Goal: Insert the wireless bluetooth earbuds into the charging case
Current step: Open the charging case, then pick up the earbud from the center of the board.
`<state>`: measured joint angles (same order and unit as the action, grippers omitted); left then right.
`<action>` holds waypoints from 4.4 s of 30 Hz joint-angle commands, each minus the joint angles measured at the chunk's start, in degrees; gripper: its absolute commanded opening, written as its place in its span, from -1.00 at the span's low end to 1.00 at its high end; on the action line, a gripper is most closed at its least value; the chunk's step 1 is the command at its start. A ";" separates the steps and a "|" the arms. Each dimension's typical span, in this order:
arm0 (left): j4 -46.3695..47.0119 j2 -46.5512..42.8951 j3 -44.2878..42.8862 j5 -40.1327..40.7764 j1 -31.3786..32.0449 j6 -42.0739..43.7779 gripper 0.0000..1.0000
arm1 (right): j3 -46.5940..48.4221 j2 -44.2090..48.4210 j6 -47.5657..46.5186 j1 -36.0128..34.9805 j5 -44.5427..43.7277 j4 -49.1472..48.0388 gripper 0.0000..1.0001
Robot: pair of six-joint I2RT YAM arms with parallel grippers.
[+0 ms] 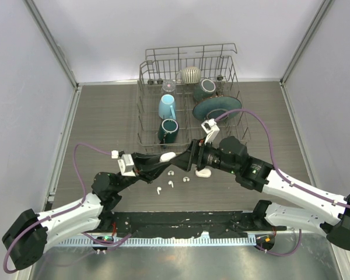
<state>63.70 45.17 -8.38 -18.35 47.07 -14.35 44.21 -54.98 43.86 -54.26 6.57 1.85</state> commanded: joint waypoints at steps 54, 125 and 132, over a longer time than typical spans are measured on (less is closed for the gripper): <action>-1.56 -5.27 -1.46 -0.20 0.48 5.21 -1.00 | -7.82 -8.91 27.94 5.13 17.86 -36.03 0.24; -32.58 -23.19 -3.31 10.18 0.57 12.68 -1.00 | -9.23 -2.92 -2.02 3.64 -3.31 6.42 0.00; -36.10 -26.35 -2.78 10.09 0.57 12.68 -1.00 | -5.28 -11.36 -5.71 -2.51 -15.51 7.12 0.01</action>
<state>28.93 20.75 -11.00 -9.13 47.66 -2.61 34.94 -63.09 42.13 -52.97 1.34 9.56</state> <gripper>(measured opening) 0.295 0.498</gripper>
